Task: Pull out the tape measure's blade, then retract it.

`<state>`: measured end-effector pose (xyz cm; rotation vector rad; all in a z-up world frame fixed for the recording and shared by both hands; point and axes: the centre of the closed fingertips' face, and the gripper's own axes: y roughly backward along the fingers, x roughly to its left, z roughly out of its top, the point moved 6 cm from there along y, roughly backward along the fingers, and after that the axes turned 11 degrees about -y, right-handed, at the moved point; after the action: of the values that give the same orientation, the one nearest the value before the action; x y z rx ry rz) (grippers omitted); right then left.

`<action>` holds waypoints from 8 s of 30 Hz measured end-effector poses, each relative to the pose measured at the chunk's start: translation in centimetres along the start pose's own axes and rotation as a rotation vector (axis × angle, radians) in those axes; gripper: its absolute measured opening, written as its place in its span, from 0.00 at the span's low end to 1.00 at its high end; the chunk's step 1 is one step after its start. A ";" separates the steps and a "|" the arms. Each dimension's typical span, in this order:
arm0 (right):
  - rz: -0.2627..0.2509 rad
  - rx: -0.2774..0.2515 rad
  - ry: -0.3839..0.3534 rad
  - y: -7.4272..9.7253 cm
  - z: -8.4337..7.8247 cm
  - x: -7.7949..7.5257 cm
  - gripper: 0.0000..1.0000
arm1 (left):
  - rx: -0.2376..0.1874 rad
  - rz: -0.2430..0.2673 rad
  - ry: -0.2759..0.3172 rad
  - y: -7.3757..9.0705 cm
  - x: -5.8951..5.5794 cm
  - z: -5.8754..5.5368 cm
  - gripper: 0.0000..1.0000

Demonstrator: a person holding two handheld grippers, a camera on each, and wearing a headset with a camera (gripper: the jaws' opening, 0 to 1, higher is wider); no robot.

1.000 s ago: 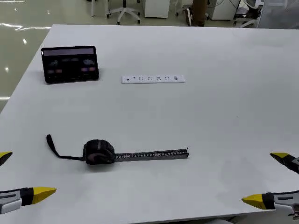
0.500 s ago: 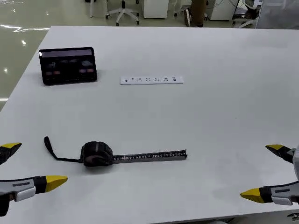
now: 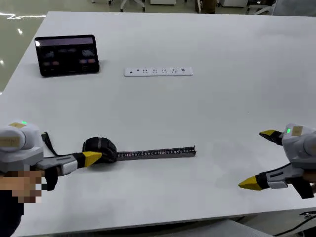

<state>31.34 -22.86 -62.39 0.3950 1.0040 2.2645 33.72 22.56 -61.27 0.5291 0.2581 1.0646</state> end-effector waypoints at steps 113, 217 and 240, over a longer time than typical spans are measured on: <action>0.267 0.453 0.419 -15.7 5.3 0.8 0.11 | 0.009 0.274 0.188 -7.2 -3.2 -4.2 0.63; 0.266 0.337 0.311 -18.0 7.6 3.1 0.11 | 0.045 0.236 0.233 -7.2 -2.7 -4.5 0.60; 0.257 0.345 0.305 -18.8 8.3 3.9 0.11 | 0.048 0.233 0.231 -7.2 -2.7 -4.4 0.60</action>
<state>40.41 -5.98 -70.80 0.3423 1.5927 2.4274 36.00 18.76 -68.98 0.4871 0.4336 1.3510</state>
